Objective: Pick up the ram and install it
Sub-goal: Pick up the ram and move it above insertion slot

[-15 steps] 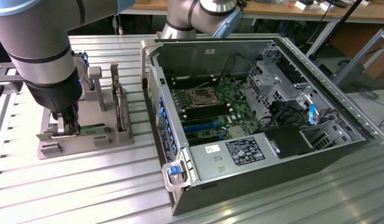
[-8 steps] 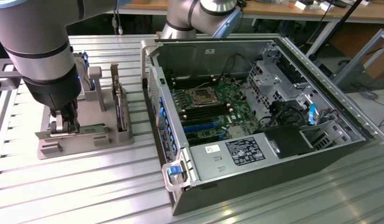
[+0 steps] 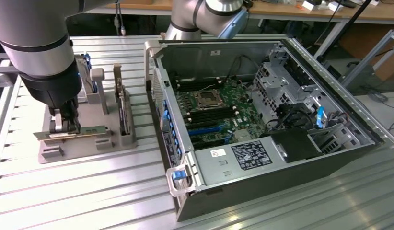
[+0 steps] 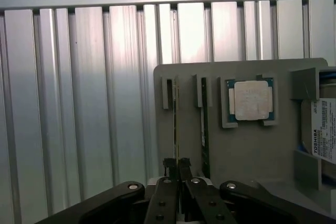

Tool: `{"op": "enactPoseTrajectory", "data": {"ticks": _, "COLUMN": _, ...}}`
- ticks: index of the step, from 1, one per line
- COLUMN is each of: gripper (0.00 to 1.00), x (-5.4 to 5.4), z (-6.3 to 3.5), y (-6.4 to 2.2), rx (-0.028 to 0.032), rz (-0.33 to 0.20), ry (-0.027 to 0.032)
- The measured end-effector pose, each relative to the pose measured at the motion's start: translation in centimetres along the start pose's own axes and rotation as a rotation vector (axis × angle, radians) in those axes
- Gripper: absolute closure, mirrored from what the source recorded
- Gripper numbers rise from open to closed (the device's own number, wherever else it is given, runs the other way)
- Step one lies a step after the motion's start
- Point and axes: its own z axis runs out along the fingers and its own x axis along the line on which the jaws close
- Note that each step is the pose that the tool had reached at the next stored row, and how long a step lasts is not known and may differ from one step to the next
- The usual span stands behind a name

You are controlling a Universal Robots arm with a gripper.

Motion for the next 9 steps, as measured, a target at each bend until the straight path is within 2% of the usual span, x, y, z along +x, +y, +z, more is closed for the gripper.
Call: {"op": "enactPoseTrajectory", "data": {"ticks": 9, "gripper": 0.87, "x": 0.0, "z": -1.49, "y": 0.06, "rx": 0.0, "rz": 0.0, "ry": 0.0}}
